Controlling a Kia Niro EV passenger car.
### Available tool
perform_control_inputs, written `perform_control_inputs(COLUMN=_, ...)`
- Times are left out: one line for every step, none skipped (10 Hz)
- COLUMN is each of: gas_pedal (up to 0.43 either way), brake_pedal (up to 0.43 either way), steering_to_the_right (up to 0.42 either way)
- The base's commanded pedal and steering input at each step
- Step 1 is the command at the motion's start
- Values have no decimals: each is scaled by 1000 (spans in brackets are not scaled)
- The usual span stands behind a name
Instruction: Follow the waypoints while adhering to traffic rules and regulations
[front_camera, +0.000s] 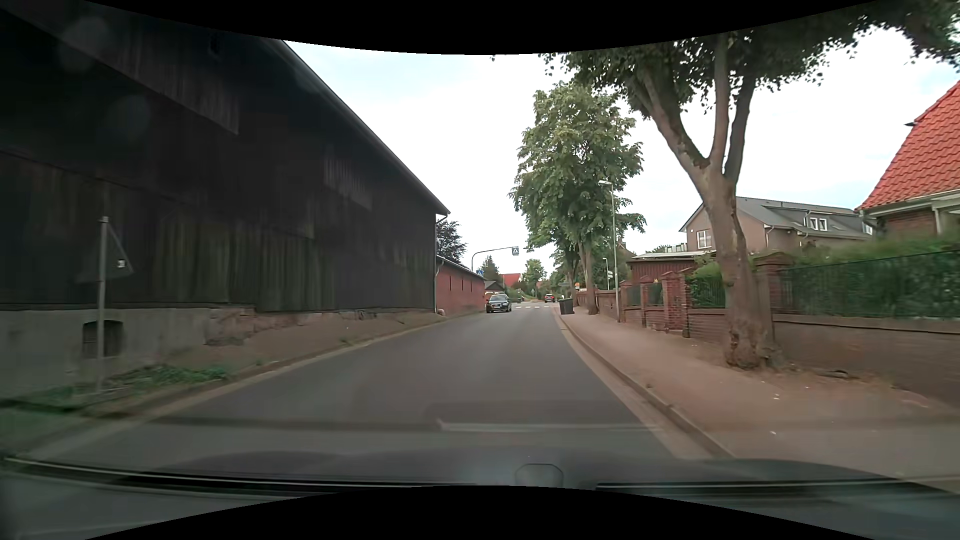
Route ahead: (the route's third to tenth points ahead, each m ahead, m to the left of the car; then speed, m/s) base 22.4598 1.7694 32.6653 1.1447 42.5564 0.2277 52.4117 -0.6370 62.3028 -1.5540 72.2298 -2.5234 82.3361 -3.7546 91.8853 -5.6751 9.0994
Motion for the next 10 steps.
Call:
perform_control_inputs(gas_pedal=220, brake_pedal=0, steering_to_the_right=26)
perform_control_inputs(gas_pedal=220, brake_pedal=0, steering_to_the_right=27)
perform_control_inputs(gas_pedal=220, brake_pedal=0, steering_to_the_right=26)
perform_control_inputs(gas_pedal=220, brake_pedal=0, steering_to_the_right=26)
perform_control_inputs(gas_pedal=220, brake_pedal=0, steering_to_the_right=26)
perform_control_inputs(gas_pedal=220, brake_pedal=0, steering_to_the_right=26)
perform_control_inputs(gas_pedal=220, brake_pedal=0, steering_to_the_right=26)
perform_control_inputs(gas_pedal=220, brake_pedal=0, steering_to_the_right=25)
perform_control_inputs(gas_pedal=220, brake_pedal=0, steering_to_the_right=25)
perform_control_inputs(gas_pedal=220, brake_pedal=0, steering_to_the_right=25)
